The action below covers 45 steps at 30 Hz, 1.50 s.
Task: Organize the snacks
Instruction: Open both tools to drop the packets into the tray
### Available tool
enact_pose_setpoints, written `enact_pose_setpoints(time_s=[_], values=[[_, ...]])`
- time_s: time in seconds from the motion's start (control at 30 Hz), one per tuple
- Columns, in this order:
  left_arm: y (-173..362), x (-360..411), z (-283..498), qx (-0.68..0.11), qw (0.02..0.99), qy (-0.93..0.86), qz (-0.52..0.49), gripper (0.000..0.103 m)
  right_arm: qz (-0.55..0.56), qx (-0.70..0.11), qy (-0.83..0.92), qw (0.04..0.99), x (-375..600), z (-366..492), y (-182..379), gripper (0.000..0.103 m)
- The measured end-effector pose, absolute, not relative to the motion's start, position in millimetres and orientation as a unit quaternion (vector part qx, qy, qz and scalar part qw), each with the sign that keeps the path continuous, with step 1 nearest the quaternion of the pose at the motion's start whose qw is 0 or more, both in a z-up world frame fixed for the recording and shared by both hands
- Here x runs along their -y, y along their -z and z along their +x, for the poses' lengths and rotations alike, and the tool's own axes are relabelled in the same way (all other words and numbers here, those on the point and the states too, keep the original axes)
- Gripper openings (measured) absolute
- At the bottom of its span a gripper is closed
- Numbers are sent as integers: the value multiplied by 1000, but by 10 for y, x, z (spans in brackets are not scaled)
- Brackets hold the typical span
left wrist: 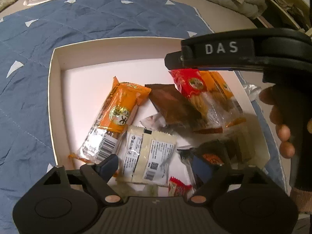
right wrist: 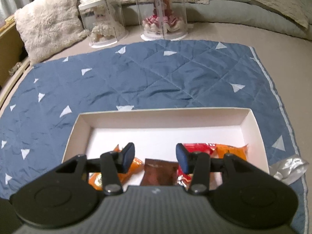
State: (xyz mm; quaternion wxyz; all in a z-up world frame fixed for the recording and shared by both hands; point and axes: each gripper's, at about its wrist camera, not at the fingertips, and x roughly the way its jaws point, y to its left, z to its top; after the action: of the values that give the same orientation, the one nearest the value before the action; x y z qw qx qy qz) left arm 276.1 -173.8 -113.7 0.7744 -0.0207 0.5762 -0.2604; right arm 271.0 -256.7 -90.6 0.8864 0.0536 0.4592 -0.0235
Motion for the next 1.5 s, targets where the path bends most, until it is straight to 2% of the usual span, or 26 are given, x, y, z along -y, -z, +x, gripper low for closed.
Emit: enact_pose_setpoints(time_s=[0.13, 0.5, 0.7, 0.77, 0.83, 0.97, 1.2, 1.5], values=[[1070, 1724, 2721, -571, 779, 257, -22, 95, 51, -462, 24, 885, 2565, 2678, 889, 54], [813, 1546, 2573, -550, 799, 243, -21, 95, 30, -481, 18, 876, 2568, 2476, 802, 56], [789, 1471, 2458, -552, 799, 239, -5, 95, -10, -532, -19, 846, 2464, 2323, 936, 41], [810, 1461, 2443, -555, 796, 239, -2, 95, -25, -549, -22, 835, 2401, 2326, 1050, 29], [824, 1459, 2435, -557, 795, 240, 1, 95, -37, -552, -15, 833, 2372, 2364, 1123, 22], [834, 1465, 2447, -558, 793, 244, 0, 95, -26, -542, -7, 840, 2379, 2523, 1147, 15], [870, 1466, 2520, -562, 790, 243, -4, 95, -25, -523, 22, 852, 2388, 2752, 1242, 12], [871, 1458, 2521, -564, 786, 252, -2, 95, -30, -546, 27, 837, 2440, 2809, 1269, 12]])
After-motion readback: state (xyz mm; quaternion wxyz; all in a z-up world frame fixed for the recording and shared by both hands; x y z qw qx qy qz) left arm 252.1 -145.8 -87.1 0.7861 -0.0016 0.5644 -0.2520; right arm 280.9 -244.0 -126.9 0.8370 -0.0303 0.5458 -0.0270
